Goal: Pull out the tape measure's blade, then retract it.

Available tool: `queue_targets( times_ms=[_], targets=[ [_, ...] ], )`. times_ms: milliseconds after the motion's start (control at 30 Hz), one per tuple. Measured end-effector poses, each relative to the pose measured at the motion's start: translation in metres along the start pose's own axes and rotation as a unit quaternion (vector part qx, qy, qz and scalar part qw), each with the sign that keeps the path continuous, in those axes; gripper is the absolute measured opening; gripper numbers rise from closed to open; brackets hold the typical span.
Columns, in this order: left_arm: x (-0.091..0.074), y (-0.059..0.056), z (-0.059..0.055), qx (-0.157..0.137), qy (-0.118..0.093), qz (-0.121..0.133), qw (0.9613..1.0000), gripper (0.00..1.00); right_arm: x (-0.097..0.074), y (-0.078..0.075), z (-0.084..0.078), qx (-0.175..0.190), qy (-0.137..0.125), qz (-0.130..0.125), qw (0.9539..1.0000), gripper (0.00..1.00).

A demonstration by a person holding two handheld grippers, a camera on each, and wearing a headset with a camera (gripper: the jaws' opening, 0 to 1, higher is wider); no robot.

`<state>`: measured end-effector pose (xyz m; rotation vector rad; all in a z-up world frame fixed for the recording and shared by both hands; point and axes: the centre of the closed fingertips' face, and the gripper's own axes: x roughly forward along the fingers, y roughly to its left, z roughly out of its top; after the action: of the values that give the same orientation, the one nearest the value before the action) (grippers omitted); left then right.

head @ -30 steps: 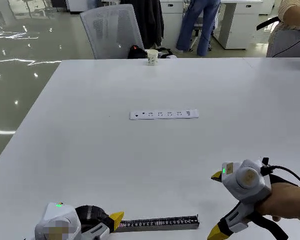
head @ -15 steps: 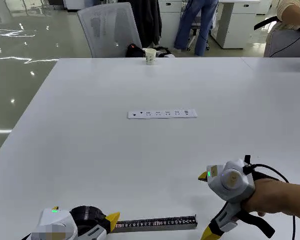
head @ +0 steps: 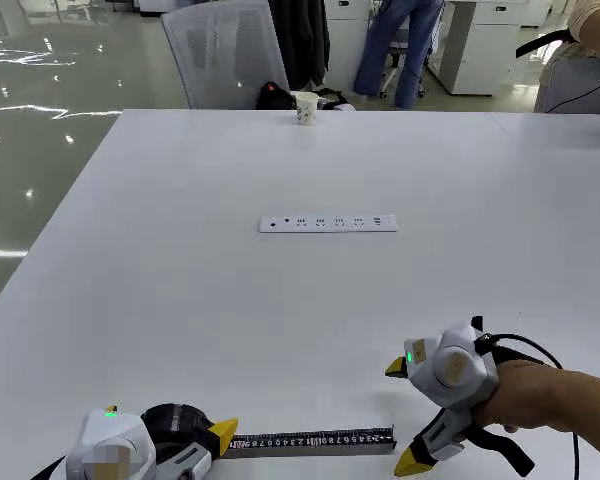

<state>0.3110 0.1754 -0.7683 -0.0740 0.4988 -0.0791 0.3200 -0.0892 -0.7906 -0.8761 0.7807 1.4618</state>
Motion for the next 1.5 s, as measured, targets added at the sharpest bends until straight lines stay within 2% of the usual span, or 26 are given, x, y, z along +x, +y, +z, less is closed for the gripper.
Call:
queue_targets(
  times_ms=[333,700,1000,1233,1500],
  targets=[
    [0.001,-0.006,-0.002,0.007,0.003,-0.011,0.9999,0.99,0.006,0.007,-0.004,-0.010,0.012,0.018,0.9997,0.52],
    [0.002,-0.010,-0.002,0.012,0.003,-0.018,0.9998,0.99,0.010,0.011,-0.008,-0.015,0.018,0.027,0.9994,0.35],
    [0.002,-0.011,0.001,0.013,-0.004,-0.020,0.9997,0.99,0.014,0.012,-0.009,-0.021,0.021,0.022,0.9993,0.25],
    [0.002,-0.011,0.000,0.004,-0.003,-0.020,0.9998,0.99,0.014,0.012,-0.009,-0.020,0.022,0.025,0.9993,0.20],
    [0.002,-0.011,0.002,0.011,-0.007,-0.020,0.9997,0.99,0.015,0.013,-0.009,-0.025,0.027,0.023,0.9991,0.16]
  ],
)
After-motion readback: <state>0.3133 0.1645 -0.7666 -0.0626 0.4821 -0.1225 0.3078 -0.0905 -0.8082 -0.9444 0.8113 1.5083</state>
